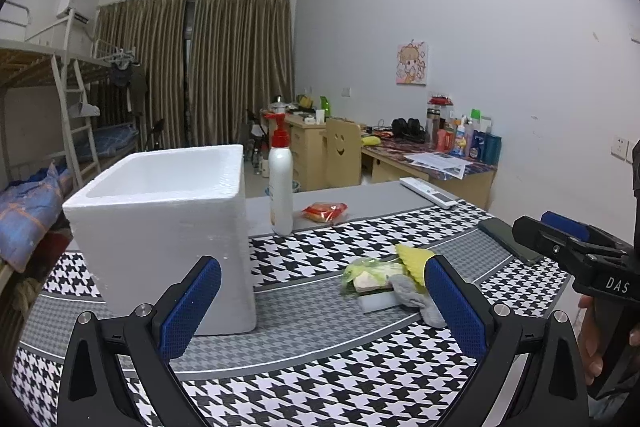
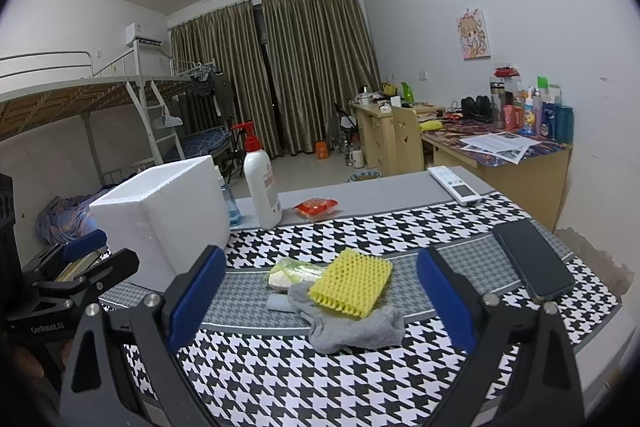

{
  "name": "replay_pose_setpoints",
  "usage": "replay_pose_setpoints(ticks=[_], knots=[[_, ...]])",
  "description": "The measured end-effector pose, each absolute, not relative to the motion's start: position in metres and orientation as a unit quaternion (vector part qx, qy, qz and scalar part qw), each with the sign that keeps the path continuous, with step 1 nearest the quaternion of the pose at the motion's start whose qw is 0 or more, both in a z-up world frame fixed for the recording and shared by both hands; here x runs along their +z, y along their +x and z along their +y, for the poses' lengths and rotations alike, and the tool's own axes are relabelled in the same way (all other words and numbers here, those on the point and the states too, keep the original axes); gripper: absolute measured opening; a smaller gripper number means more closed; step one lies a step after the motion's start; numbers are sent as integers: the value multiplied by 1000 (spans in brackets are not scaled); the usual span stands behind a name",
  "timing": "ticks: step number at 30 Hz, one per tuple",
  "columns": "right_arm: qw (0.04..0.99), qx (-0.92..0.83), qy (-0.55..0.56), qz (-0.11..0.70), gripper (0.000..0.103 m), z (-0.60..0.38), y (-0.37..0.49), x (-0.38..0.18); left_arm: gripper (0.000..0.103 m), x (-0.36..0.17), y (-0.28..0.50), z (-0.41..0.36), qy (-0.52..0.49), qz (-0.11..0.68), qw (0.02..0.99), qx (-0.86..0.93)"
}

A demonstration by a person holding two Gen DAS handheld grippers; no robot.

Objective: Organize soft objects
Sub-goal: 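Move both tools toward the yellow sponge and grey cloth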

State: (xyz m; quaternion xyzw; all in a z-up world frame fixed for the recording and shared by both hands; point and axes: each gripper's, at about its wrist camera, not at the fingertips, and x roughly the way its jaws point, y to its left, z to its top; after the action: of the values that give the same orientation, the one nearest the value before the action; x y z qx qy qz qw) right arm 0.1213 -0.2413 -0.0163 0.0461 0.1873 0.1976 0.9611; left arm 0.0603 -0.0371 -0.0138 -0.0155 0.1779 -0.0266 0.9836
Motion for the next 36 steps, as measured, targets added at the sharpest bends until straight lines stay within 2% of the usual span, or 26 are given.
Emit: replay_pose_setpoints(ticks=[36], knots=[[942, 206, 53, 261, 98, -259, 175, -47, 102, -41, 123, -80, 7, 251, 967, -44]])
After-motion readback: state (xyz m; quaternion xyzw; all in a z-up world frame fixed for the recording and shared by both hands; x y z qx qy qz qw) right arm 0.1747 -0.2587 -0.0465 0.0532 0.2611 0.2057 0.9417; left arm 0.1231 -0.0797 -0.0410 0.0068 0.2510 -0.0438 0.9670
